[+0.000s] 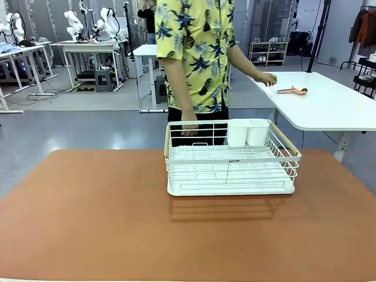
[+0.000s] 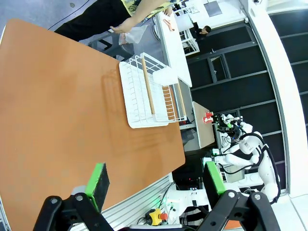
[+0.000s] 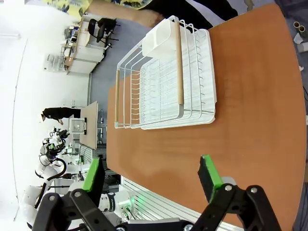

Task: Clean the table.
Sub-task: Pick up the Lint Roller when the human hands it over.

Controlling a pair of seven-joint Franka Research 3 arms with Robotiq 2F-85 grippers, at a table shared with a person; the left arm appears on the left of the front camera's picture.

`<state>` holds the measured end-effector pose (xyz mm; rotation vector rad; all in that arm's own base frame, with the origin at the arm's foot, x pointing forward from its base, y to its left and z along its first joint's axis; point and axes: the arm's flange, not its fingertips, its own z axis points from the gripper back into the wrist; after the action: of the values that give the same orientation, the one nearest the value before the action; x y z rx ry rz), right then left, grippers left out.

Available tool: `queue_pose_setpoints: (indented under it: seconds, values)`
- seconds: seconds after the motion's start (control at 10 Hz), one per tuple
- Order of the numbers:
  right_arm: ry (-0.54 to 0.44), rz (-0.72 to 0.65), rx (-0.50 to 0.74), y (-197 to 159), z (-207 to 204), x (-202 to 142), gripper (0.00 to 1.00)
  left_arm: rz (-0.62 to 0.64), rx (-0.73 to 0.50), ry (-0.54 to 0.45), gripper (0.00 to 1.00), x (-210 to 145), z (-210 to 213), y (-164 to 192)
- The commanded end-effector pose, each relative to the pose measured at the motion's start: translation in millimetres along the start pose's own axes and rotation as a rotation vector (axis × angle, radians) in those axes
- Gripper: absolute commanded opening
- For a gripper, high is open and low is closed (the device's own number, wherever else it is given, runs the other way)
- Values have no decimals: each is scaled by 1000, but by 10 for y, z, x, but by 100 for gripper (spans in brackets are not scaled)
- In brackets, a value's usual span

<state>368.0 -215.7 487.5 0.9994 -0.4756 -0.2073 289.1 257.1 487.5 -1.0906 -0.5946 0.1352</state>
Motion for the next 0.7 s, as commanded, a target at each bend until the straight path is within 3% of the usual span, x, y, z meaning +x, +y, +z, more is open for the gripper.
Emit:
queue_pose_setpoints:
  seconds: [0.0,0.6]
  values:
    - [-2,11,9,29,13,-7,100,-11,-20,-6,100,-18,18,-7]
    - [-2,11,9,29,13,-7,100,-11,-20,-6,100,-18,18,-7]
